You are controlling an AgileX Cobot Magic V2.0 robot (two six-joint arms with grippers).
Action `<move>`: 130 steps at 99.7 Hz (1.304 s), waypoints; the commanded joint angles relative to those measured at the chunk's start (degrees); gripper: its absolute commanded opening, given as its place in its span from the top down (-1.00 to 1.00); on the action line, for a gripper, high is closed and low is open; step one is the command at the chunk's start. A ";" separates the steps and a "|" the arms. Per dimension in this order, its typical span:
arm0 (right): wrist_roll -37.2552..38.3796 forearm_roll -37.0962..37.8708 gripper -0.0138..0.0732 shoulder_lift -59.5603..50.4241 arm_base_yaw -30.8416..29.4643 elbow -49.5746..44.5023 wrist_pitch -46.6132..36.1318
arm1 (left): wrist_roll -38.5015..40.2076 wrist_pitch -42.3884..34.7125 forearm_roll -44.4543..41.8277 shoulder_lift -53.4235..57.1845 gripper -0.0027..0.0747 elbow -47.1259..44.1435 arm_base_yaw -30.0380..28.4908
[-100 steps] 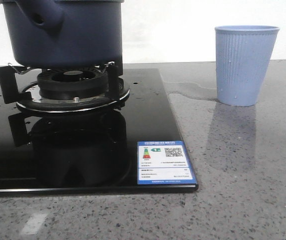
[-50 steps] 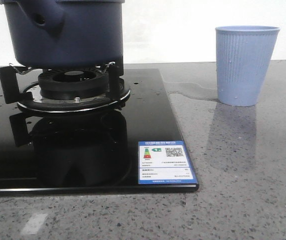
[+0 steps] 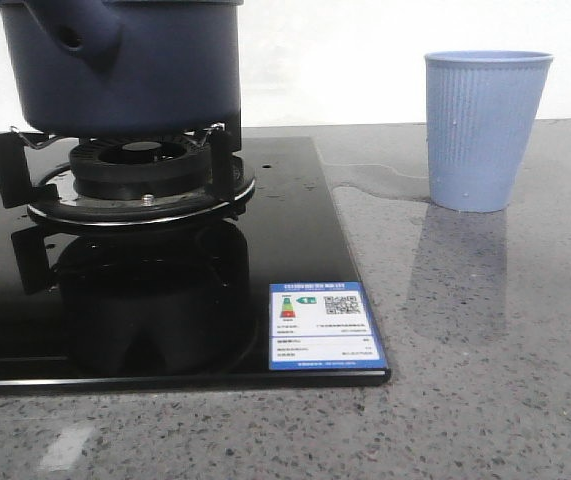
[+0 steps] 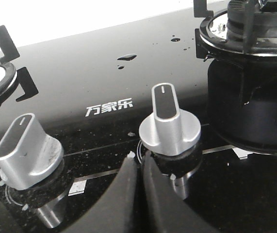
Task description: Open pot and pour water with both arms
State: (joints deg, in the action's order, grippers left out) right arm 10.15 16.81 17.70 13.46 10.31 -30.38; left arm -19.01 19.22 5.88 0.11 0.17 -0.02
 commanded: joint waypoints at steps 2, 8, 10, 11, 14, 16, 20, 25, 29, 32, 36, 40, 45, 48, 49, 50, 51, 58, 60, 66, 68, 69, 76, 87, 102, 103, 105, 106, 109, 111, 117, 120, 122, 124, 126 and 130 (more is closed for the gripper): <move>-0.08 -0.19 0.84 0.33 0.02 1.40 -4.00 | 0.75 -2.21 0.31 1.48 0.98 -0.74 -0.10; -0.08 -0.19 0.84 0.33 0.02 1.40 -4.00 | 0.75 -2.21 0.31 1.48 0.98 -0.74 -0.10; -0.08 -0.19 0.84 0.33 0.02 1.40 -4.00 | 0.75 -2.21 0.31 1.48 0.98 -0.74 -0.10; -0.08 -0.19 0.84 0.33 0.02 1.40 -4.00 | 0.75 -2.21 0.31 1.48 0.98 -0.74 -0.10; -0.08 -0.19 0.84 0.33 0.02 1.40 -4.00 | 0.75 -2.21 0.31 1.48 0.98 -0.74 -0.10; -0.08 -0.19 0.84 0.33 0.02 1.40 -4.00 | 0.75 -2.21 0.31 1.48 0.98 -0.74 -0.10; -0.08 -0.19 0.84 0.33 0.02 1.40 -4.00 | 0.75 -2.21 0.31 1.48 0.98 -0.74 -0.10; -0.08 -0.19 0.84 0.33 0.02 1.40 -4.00 | 0.75 -2.21 0.31 1.48 0.98 -0.74 -0.10; -0.08 -0.19 0.84 0.33 0.02 1.40 -4.00 | 0.75 -2.21 0.31 1.48 0.98 -0.74 -0.10; -0.08 -0.19 0.84 0.33 0.02 1.40 -4.00 | 0.75 -2.21 0.31 1.48 0.98 -0.74 -0.10; -0.08 -0.19 0.84 0.33 0.02 1.40 -4.00 | 0.75 -2.21 0.31 1.48 0.98 -0.74 -0.10; -0.08 -0.19 0.84 0.33 0.02 1.40 -3.13 | 0.75 -2.21 0.31 1.48 0.98 -0.74 -0.10; -0.08 -0.83 0.84 0.33 0.02 1.40 -0.36 | 0.75 -2.21 0.31 1.48 0.98 -0.74 -0.10; -0.08 -0.95 0.84 0.33 0.02 1.27 1.11 | 0.75 -2.21 0.31 1.48 0.98 -0.74 -0.10; -0.08 -1.10 0.84 0.33 0.02 1.05 1.65 | 0.75 -2.21 0.31 1.48 0.98 -0.74 -0.10; -0.08 -1.09 0.84 0.33 0.02 0.95 1.86 | 0.75 -2.21 0.31 1.48 0.98 -0.74 -0.10; -0.08 -1.23 0.84 0.23 0.02 0.78 2.39 | 0.75 -2.21 0.31 1.48 0.98 -0.74 -0.10; -0.08 -3.48 0.84 -0.76 0.02 -0.43 7.25 | 0.75 -2.21 0.31 1.48 0.98 -0.74 -0.10; -0.08 -4.12 0.84 -1.35 0.02 -0.91 8.47 | 0.75 -2.21 0.31 1.48 0.98 -0.74 -0.10; -0.22 -6.16 0.84 -4.10 -0.11 -2.70 13.72 | 0.75 -2.21 0.31 1.48 0.98 -0.74 -0.10; -0.22 -6.77 0.84 -4.77 -0.26 -3.56 15.23 | 0.75 -2.21 0.31 1.48 0.98 -0.74 -0.10; -0.22 -7.00 0.84 -5.44 -0.27 -3.87 15.72 | 0.75 -2.21 0.31 1.48 0.98 -0.74 -0.10; -0.22 -8.33 0.84 -8.57 -1.42 -7.42 19.56 | 0.75 -2.21 0.31 1.48 0.98 -0.74 -0.10; -0.22 -8.33 0.84 -12.16 -4.79 -12.54 22.41 | 0.75 -2.21 0.31 1.48 0.98 -0.74 -0.10; -0.93 -7.85 0.84 -15.74 -8.65 -12.39 33.28 | 0.75 -2.21 0.31 1.48 0.98 -0.74 -0.10; -0.93 -7.85 0.84 -15.91 -8.79 -12.39 34.12 | 0.75 -2.21 0.31 1.48 0.98 -0.74 -0.10; -0.93 -7.85 0.84 -16.42 -8.77 -12.39 34.97 | 0.75 -2.21 0.31 1.48 0.98 -0.74 -0.10; -0.93 -7.85 0.84 -16.75 -8.91 -12.39 35.76 | 0.75 -2.21 0.31 1.48 0.98 -0.74 -0.10; -0.93 -7.85 0.84 -17.19 -8.91 -12.39 37.34 | 0.75 -2.21 0.31 1.48 0.98 -0.74 -0.10; -0.93 -7.85 0.84 -17.79 -8.91 -12.39 38.55 | 0.75 -2.21 0.31 1.48 0.98 -0.74 -0.10; -0.93 -7.85 0.84 -19.05 -8.91 -12.39 41.80 | 0.75 -2.21 0.31 1.48 0.98 -0.74 -0.10; -0.93 -7.85 0.84 -19.36 -8.91 -12.39 43.49 | 0.75 -2.21 0.31 1.48 0.98 -0.74 -0.10; -1.03 -7.85 0.84 -19.36 -8.91 -12.39 44.73 | 0.75 -2.21 0.31 1.48 0.98 -0.74 -0.10; -1.03 -7.85 0.84 -19.25 -8.91 -12.39 46.36 | 0.75 -2.21 0.31 1.48 0.98 -0.74 -0.10; -1.03 -7.85 0.84 -19.25 -8.91 -12.39 47.24 | 0.75 -2.21 0.31 1.48 0.98 -0.74 -0.10; -1.22 -7.85 0.84 -19.25 -8.91 -12.39 48.33 | 0.75 -2.21 0.31 1.48 0.98 -0.74 -0.10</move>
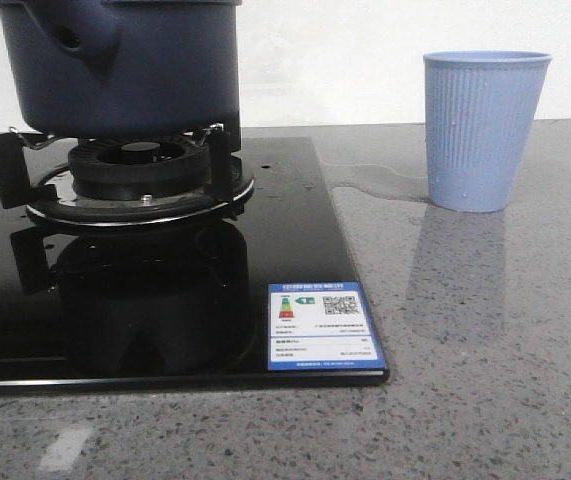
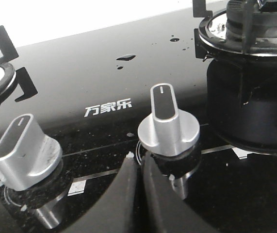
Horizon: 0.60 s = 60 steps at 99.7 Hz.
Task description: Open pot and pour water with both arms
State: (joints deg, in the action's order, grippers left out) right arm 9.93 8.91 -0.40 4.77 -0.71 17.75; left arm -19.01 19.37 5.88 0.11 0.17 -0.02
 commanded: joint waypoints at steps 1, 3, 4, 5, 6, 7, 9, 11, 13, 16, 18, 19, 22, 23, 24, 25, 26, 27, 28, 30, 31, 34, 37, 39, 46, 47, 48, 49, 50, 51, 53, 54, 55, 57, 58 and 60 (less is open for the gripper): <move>-1.19 0.05 0.84 -1.15 -0.22 -1.37 0.10 | 0.75 -2.37 0.31 1.48 0.98 -0.74 -0.10; -1.17 0.05 0.84 -1.15 -0.22 -1.37 0.10 | 0.75 -2.37 0.31 1.48 0.98 -0.74 -0.10; -1.17 0.05 0.84 -1.15 -0.22 -1.37 -0.01 | 0.75 -2.37 0.31 1.48 0.98 -0.74 -0.10; -1.17 0.05 0.84 -1.15 -0.22 -1.37 -0.01 | 0.75 -2.37 0.31 1.48 0.98 -0.74 -0.10; -1.17 0.05 0.84 -1.15 -0.22 -1.37 -0.01 | 0.75 -2.37 0.31 1.48 0.98 -0.74 -0.10; -1.17 0.05 0.84 -1.15 -0.22 -1.37 -0.01 | 0.75 -2.37 0.31 1.48 0.98 -0.74 -0.10; -1.17 0.05 0.84 -1.15 -0.22 -1.37 -0.01 | 0.75 -2.37 0.31 1.48 0.98 -0.74 -0.10; -1.17 0.05 0.84 -1.15 -0.22 -1.37 -0.15 | 0.75 -2.37 0.31 1.48 0.98 -0.74 -0.10; -1.17 0.05 0.84 -1.15 -0.22 -1.37 -0.15 | 0.75 -2.37 0.31 1.48 0.98 -0.74 -0.10; -1.17 0.05 0.84 -1.15 -0.22 -1.37 -0.15 | 0.75 -2.37 0.31 1.48 0.98 -0.74 -0.10; -1.17 0.05 0.84 -1.15 -0.22 -1.37 -0.15 | 0.75 -2.37 0.31 1.48 0.98 -0.74 -0.10; -1.17 0.05 0.84 -1.15 -0.22 -1.37 -0.15 | 0.75 -2.37 0.31 1.48 0.98 -0.74 -0.10; -1.17 0.05 0.84 -1.15 -0.22 -1.37 -0.15 | 0.75 -2.37 0.31 1.48 0.98 -0.74 -0.10; -1.17 0.05 0.84 -1.15 -0.22 -1.37 -0.15 | 0.75 -2.37 0.31 1.48 0.98 -0.74 -0.10; -1.17 0.05 0.84 -1.15 -0.22 -1.37 -0.15 | 0.75 -2.37 0.31 1.48 0.98 -0.74 -0.10; -1.17 0.05 0.84 -1.15 -0.22 -1.37 -0.15 | 0.75 -2.37 0.31 1.48 0.98 -0.74 -0.10; -1.17 0.05 0.84 -1.15 -0.22 -1.37 -0.15 | 0.75 -2.37 0.31 1.48 0.98 -0.74 -0.10; -1.17 0.05 0.84 -1.15 -0.22 -1.37 -0.15 | 0.75 -2.37 0.31 1.48 0.98 -0.74 -0.10; -1.17 0.05 0.84 -1.15 -0.22 -1.37 -0.15 | 0.75 -2.37 0.31 1.48 0.98 -0.74 -0.10; -1.17 0.05 0.84 -1.15 -0.22 -1.37 -0.15 | 0.75 -2.37 0.31 1.48 0.98 -0.74 -0.10; -1.17 0.05 0.84 -1.15 -0.22 -1.37 -0.15 | 0.75 -2.37 0.31 1.48 0.98 -0.74 -0.10; -1.17 0.05 0.84 -1.15 -0.22 -1.37 -0.15 | 0.75 -2.37 0.31 1.48 0.98 -0.74 -0.10; -1.17 0.05 0.84 -1.15 -0.22 -1.37 -0.23 | 0.75 -2.37 0.31 1.48 0.98 -0.74 -0.10; -1.17 0.05 0.84 -1.15 -0.22 -1.37 -0.23 | 0.75 -2.37 0.31 1.48 0.98 -0.74 -0.10; -1.17 0.05 0.84 -1.15 -0.22 -1.37 -0.23 | 0.75 -2.37 0.31 1.48 0.98 -0.74 -0.10; -1.17 0.05 0.84 -1.15 -0.22 -1.37 -0.23 | 0.75 -2.37 0.31 1.48 0.98 -0.74 -0.10; -1.17 0.05 0.84 -1.15 -0.22 -1.37 -0.23 | 0.75 -2.37 0.31 1.48 0.98 -0.74 -0.10; -1.17 0.05 0.84 -1.15 -0.22 -1.37 -0.23 | 0.75 -2.37 0.31 1.48 0.98 -0.74 -0.10; -1.17 0.05 0.84 -1.15 -0.22 -1.37 -0.23 | 0.75 -2.37 0.31 1.48 0.98 -0.74 -0.10; -1.17 0.05 0.84 -1.15 -0.22 -1.37 -0.23 | 0.75 -2.37 0.31 1.48 0.98 -0.74 -0.10; -1.17 0.05 0.84 -1.15 -0.22 -1.37 -0.23 | 0.75 -2.37 0.31 1.48 0.98 -0.74 -0.10; -1.17 0.05 0.84 -1.15 -0.22 -1.37 -0.23 | 0.75 -2.37 0.31 1.48 0.98 -0.74 -0.10; -1.17 0.05 0.84 -1.15 -0.22 -1.37 -0.23 | 0.75 -2.37 0.31 1.48 0.98 -0.74 -0.10; -1.17 0.05 0.84 -1.15 -0.22 -1.37 -0.23 | 0.75 -2.37 0.31 1.48 0.98 -0.74 -0.10; -1.17 0.05 0.84 -1.15 -0.22 -1.37 -0.23 | 0.75 -2.37 0.31 1.48 0.98 -0.74 -0.10; -1.17 0.05 0.84 -1.15 -0.22 -1.37 -0.23 | 0.75 -2.37 0.31 1.48 0.98 -0.74 -0.10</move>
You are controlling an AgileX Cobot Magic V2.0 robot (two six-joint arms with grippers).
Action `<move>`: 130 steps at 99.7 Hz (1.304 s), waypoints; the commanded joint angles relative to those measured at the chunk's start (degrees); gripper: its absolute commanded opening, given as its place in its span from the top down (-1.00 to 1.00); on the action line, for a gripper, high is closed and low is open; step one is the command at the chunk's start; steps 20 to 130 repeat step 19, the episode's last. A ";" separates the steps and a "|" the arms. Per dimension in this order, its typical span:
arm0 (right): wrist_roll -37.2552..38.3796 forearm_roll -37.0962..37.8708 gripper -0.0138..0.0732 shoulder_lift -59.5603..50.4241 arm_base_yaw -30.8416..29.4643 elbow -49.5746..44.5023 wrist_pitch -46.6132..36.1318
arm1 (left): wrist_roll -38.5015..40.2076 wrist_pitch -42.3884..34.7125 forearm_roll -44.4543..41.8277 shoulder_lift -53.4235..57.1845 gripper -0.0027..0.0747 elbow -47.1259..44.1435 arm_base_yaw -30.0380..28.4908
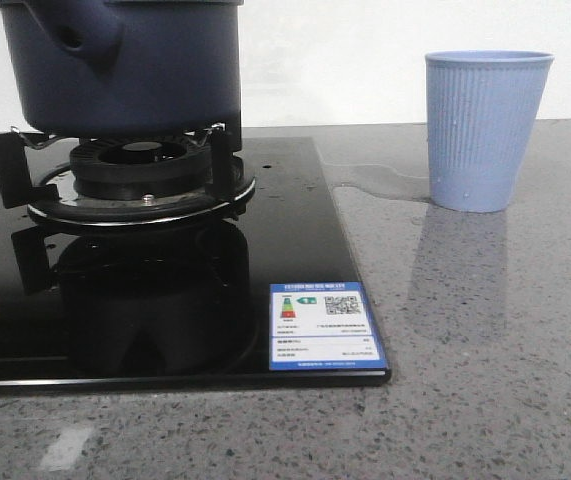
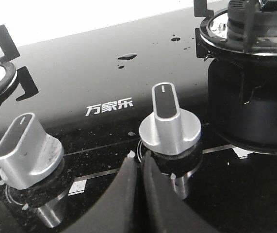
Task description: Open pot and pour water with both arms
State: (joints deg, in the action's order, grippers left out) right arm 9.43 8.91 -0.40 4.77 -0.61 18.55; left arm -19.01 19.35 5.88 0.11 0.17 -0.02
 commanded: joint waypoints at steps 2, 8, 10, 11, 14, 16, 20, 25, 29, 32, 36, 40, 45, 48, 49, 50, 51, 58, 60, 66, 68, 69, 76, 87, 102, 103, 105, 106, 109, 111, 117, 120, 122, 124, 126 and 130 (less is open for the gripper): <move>-0.67 0.05 0.84 -1.15 -0.22 -1.47 -1.03 | 0.75 -2.35 0.31 1.48 0.98 -0.74 -0.10; -0.67 0.05 0.84 -1.15 -0.22 -1.47 -1.03 | 0.75 -2.35 0.31 1.48 0.98 -0.74 -0.10; -0.67 0.05 0.84 -1.15 -0.22 -1.47 -1.03 | 0.75 -2.35 0.31 1.48 0.98 -0.74 -0.10; -0.67 0.05 0.84 -1.15 -0.22 -1.47 -1.03 | 0.75 -2.35 0.31 1.48 0.98 -0.74 -0.10; -0.67 0.05 0.84 -1.15 -0.22 -1.47 -1.03 | 0.75 -2.35 0.31 1.48 0.98 -0.74 -0.10; -0.67 0.05 0.84 -1.15 -0.22 -1.47 -1.03 | 0.75 -2.35 0.31 1.48 0.98 -0.74 -0.10; -0.67 0.05 0.84 -1.15 -0.22 -1.47 -1.03 | 0.75 -2.35 0.31 1.48 0.98 -0.74 -0.10; -0.67 0.05 0.84 -1.15 -0.22 -1.47 -1.03 | 0.75 -2.35 0.31 1.48 0.98 -0.74 -0.10; -0.67 0.05 0.84 -1.15 -0.22 -1.47 -1.03 | 0.75 -2.35 0.31 1.48 0.98 -0.74 -0.10; -0.67 0.05 0.84 -1.15 -0.22 -1.47 -1.03 | 0.75 -2.35 0.31 1.48 0.98 -0.74 -0.10; -0.67 0.05 0.84 -1.15 -0.22 -1.47 -1.03 | 0.75 -2.35 0.31 1.48 0.98 -0.74 -0.10; -0.67 0.05 0.84 -1.15 -0.22 -1.47 -1.03 | 0.75 -2.35 0.31 1.48 0.98 -0.74 -0.10; -0.67 0.05 0.84 -1.15 -0.22 -1.47 -1.03 | 0.75 -2.35 0.31 1.48 0.98 -0.74 -0.10; -0.67 0.05 0.84 -1.15 -0.22 -1.47 -1.03 | 0.75 -2.35 0.31 1.48 0.98 -0.74 -0.10; -0.67 0.05 0.84 -1.15 -0.22 -1.47 -1.03 | 0.75 -2.35 0.31 1.48 0.98 -0.74 -0.10; -0.67 0.05 0.84 -1.15 -0.22 -1.47 -1.03 | 0.75 -2.35 0.31 1.48 0.98 -0.74 -0.10; -0.67 0.05 0.84 -1.15 -0.22 -1.47 -1.03 | 0.75 -2.35 0.31 1.48 0.98 -0.74 -0.10; -0.67 0.05 0.84 -1.15 -0.22 -1.47 -1.03 | 0.75 -2.35 0.31 1.48 0.98 -0.74 -0.10; -0.67 0.05 0.84 -1.15 -0.22 -1.47 -1.03 | 0.75 -2.35 0.31 1.48 0.98 -0.74 -0.10; -0.67 0.05 0.84 -1.15 -0.22 -1.47 -1.03 | 0.75 -2.35 0.31 1.48 0.98 -0.74 -0.10; -0.67 0.05 0.84 -1.15 -0.22 -1.47 -1.03 | 0.75 -2.35 0.31 1.48 0.98 -0.74 -0.10; -0.67 0.05 0.84 -1.15 -0.22 -1.47 -1.03 | 0.75 -2.35 0.31 1.48 0.98 -0.74 -0.10; -0.67 0.05 0.84 -1.15 -0.22 -1.47 -1.03 | 0.75 -2.35 0.31 1.48 0.98 -0.74 -0.10; -0.67 0.05 0.84 -1.15 -0.22 -1.47 -1.03 | 0.75 -2.35 0.31 1.48 0.98 -0.74 -0.10; -0.67 0.05 0.84 -1.15 -0.22 -1.47 -1.03 | 0.75 -2.35 0.31 1.48 0.98 -0.74 -0.10; -0.67 0.05 0.84 -1.15 -0.22 -1.47 -1.03 | 0.75 -2.35 0.31 1.48 0.98 -0.74 -0.10; -0.67 0.05 0.84 -1.15 -0.22 -1.47 -1.03 | 0.75 -2.35 0.31 1.48 0.98 -0.74 -0.10; -0.67 0.05 0.84 -1.15 -0.22 -1.47 -1.03 | 0.75 -2.35 0.31 1.48 0.98 -0.74 -0.10; -0.67 0.05 0.84 -1.15 -0.22 -1.47 -1.03 | 0.75 -2.35 0.31 1.48 0.98 -0.74 -0.10; -0.67 0.05 0.84 -1.15 -0.22 -1.47 -1.03 | 0.75 -2.35 0.31 1.48 0.98 -0.74 -0.10; -0.67 0.05 0.84 -1.15 -0.22 -1.47 -1.03 | 0.75 -2.35 0.31 1.48 0.98 -0.74 -0.10; -0.67 0.05 0.84 -1.15 -0.22 -1.47 -1.03 | 0.75 -2.35 0.31 1.48 0.98 -0.74 -0.10; -0.67 0.05 0.84 -1.15 -0.22 -1.47 -1.03 | 0.75 -2.35 0.31 1.48 0.98 -0.74 -0.10; -0.67 0.05 0.84 -1.15 -0.22 -1.47 -1.03 | 0.75 -2.35 0.31 1.48 0.98 -0.74 -0.10; -0.67 0.05 0.84 -1.15 -0.22 -1.47 -1.03 | 0.75 -2.35 0.31 1.48 0.98 -0.74 -0.10; -0.67 0.05 0.84 -1.15 -0.22 -1.47 -1.03 | 0.75 -2.35 0.31 1.48 0.98 -0.74 -0.10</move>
